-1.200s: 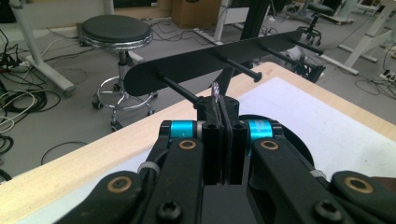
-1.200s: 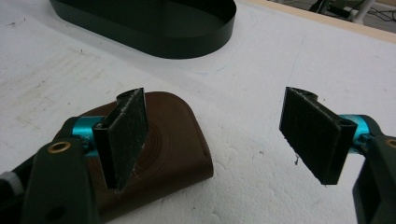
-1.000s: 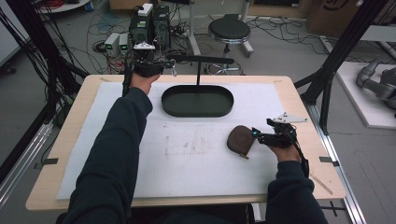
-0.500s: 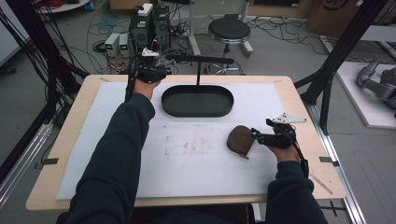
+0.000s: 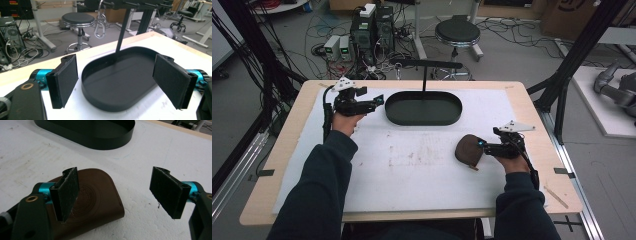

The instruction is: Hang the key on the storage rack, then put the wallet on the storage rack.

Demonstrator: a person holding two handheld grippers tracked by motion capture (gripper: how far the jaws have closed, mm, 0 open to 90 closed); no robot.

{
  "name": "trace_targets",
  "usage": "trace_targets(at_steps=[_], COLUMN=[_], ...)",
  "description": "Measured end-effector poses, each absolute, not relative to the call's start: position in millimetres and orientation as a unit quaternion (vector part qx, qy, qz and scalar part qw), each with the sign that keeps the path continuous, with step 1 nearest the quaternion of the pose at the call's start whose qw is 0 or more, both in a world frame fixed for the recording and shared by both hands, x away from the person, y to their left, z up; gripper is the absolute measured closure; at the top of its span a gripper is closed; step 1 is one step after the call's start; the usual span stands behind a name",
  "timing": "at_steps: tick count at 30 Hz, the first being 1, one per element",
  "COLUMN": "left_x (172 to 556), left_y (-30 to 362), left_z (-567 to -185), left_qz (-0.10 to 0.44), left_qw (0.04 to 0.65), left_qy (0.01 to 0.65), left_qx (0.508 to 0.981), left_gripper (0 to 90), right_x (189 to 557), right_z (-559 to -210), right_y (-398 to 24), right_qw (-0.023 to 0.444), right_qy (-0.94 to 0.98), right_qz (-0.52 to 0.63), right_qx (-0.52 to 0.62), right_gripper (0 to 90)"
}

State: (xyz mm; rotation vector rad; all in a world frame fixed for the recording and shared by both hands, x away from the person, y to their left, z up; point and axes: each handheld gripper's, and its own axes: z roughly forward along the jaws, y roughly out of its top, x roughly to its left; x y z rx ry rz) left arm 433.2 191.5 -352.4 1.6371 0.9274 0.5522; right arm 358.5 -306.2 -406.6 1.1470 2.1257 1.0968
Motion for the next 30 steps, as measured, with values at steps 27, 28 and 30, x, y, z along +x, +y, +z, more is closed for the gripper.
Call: trace_targets(at_steps=[27, 28, 30], left_x=[338, 337, 335], left_y=[242, 243, 245], left_z=[-403, -403, -406], left_qz=[0.249, 0.25, 0.248], left_qw=[0.544, 0.544, 0.544], left_qy=[0.414, 0.416, 0.418], left_qx=[0.686, 0.685, 0.684], left_gripper=[20.4, 20.4, 20.6], right_x=[350, 351, 352], right_z=[-412, -414, -418], right_y=[-253, -247, -236], right_qw=[0.231, 0.231, 0.229], right_qy=[0.819, 0.826, 0.837], right_qz=[0.377, 0.37, 0.355], right_qx=[0.365, 0.358, 0.349], right_gripper=[24.0, 24.0, 24.0])
